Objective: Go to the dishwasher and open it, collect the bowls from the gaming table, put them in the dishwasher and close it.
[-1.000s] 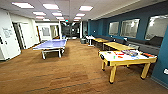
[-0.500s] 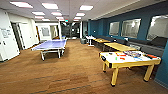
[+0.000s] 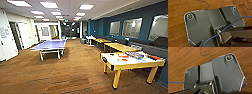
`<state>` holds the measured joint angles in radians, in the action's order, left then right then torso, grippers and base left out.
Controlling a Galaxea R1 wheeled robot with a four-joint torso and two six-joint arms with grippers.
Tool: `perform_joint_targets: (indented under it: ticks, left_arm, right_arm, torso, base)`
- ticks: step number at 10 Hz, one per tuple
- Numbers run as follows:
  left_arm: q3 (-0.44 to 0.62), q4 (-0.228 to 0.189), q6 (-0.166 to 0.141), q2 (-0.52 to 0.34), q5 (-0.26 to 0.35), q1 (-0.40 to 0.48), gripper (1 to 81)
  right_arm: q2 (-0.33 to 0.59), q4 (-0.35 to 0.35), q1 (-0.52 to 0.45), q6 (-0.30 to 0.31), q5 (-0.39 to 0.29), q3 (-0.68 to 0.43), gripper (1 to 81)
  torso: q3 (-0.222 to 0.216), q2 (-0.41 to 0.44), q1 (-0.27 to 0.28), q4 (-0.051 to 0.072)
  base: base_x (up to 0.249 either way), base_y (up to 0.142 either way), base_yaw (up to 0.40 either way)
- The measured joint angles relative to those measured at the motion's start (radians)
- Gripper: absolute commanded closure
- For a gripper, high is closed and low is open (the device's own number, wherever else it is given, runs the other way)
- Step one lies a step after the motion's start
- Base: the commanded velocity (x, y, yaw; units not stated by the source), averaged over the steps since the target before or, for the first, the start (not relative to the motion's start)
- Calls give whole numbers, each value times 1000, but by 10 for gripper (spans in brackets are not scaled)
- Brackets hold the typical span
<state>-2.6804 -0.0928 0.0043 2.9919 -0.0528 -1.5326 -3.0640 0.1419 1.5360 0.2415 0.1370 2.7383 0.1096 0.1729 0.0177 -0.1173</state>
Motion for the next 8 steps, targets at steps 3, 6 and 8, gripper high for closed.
perform_joint_targets:
  ticks: [3,6,8]
  left_arm:
    - [0,0,0,1,0,-3,10]
    - [0,0,0,6,3,-7,10]
    - [0,0,0,9,3,-3,10]
  right_arm:
    - [0,0,4,0,0,0,10]
    - [0,0,5,0,-2,0,10]
    - [0,0,4,0,-2,0,10]
  torso:
    - [0,-1,0,0]
    - [0,0,-1,0]
    - [0,-9,-3,0]
  base:
    - [0,0,0]
    - [0,0,0]
    - [0,0,0]
